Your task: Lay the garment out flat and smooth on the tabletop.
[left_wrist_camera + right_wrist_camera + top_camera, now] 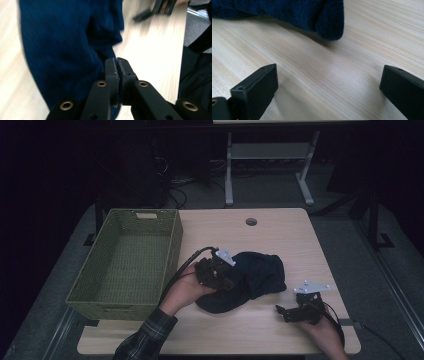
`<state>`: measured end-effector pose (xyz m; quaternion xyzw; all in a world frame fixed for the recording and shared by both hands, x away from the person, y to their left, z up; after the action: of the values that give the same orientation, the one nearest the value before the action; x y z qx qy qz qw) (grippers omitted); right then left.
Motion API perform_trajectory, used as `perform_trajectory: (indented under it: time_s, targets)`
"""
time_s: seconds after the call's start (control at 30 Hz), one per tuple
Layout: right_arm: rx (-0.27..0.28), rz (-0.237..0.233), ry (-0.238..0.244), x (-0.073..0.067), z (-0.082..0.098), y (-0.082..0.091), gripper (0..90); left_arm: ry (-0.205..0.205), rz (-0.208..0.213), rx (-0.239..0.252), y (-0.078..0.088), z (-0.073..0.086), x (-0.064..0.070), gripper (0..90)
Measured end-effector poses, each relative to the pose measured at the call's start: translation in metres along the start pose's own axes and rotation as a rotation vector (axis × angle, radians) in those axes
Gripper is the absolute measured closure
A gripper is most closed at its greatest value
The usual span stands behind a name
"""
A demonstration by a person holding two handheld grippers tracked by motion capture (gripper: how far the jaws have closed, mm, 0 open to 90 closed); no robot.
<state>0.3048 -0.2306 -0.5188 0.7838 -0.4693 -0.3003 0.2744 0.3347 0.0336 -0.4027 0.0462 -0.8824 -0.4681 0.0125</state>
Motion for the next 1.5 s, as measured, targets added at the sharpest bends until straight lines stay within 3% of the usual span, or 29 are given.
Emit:
perform_trajectory:
  time_s: [0.23,0.43,0.7,0.87,0.93,1.2,1.4,1.5]
  targets:
    - [0.0,0.0,-0.001,0.0,0.0,0.0,1.4,0.045,-0.01,-0.057,-0.021,0.039,0.015,89.8]
    - [0.0,0.0,-0.003,0.0,0.0,0.0,1.4,0.068,-0.037,-0.089,-0.04,0.061,0.022,89.8]
    - [-0.011,0.001,0.001,-0.002,0.001,0.001,1.5,0.076,-0.029,-0.115,-0.052,0.071,0.021,89.8]
    - [-0.008,0.001,0.014,-0.006,-0.003,0.007,8.0,0.077,-0.035,-0.117,-0.053,0.071,0.021,89.9]
    - [0.007,-0.017,0.019,-0.007,-0.006,0.013,13.7,0.072,-0.045,-0.123,-0.054,0.071,0.022,89.9]
    - [0.072,-0.094,0.009,-0.005,-0.03,0.03,18.5,0.082,-0.04,-0.116,-0.054,0.072,0.022,89.9]
    - [0.091,-0.171,-0.002,-0.008,-0.045,0.033,29.5,0.086,-0.032,-0.11,-0.053,0.073,0.021,89.9]
    - [0.099,-0.194,0.016,-0.013,-0.052,0.03,35.8,0.088,-0.031,-0.111,-0.053,0.073,0.021,89.9]
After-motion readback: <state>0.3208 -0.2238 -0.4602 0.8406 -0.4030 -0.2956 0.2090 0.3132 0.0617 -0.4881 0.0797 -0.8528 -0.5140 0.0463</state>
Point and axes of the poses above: each handheld gripper's, and its own axes: y roughly backward along the jaws, z roughly out of its underside, x roughly to its right, the point moved 5 cm from there along -y, roughly forward along the jaws, and after that the axes turned 15 degrees about -y, right-handed, at the moved point
